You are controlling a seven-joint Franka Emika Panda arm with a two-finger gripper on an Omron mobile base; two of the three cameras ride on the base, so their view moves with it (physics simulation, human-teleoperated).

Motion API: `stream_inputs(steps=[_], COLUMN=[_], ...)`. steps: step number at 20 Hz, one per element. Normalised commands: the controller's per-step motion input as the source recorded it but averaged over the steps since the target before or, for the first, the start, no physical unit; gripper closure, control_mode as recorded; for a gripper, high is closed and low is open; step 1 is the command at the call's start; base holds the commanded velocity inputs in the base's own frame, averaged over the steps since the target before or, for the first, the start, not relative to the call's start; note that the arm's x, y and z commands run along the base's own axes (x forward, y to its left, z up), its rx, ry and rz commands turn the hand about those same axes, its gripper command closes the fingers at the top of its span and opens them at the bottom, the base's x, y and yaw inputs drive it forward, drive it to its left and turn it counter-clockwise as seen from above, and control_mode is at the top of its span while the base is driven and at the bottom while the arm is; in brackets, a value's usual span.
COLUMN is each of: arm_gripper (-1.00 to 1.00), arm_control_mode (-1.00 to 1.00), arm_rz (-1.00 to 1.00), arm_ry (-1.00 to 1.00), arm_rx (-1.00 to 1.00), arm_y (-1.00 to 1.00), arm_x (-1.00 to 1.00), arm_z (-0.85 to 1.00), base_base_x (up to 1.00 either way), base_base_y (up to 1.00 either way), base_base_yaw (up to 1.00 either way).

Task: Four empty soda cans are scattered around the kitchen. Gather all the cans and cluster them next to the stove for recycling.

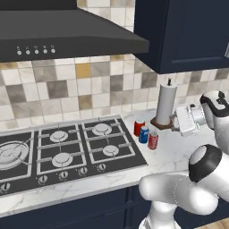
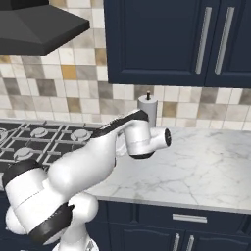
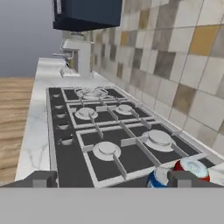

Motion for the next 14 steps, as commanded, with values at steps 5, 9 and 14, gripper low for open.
stream_inputs(steps=[5, 9, 14], arm_gripper=[-1.00, -1.00, -1.00], arm_control_mode=[-1.00, -1.00, -1.00], arm_rz=[-0.08, -0.08, -0.04], arm_ry=[-0.31, -0.23, -0.06], arm_rx=[-0.10, -0.15, -0.07], arm_y=[0.19, 0.26, 0.21], arm_x=[-0.47, -0.43, -0.20], arm_z=[0.56, 0.39, 0.16], base_base_x=[0.00, 0.00, 0.00], base_base_y=[0.00, 0.00, 0.00], base_base_yaw=[0.00, 0.00, 0.00])
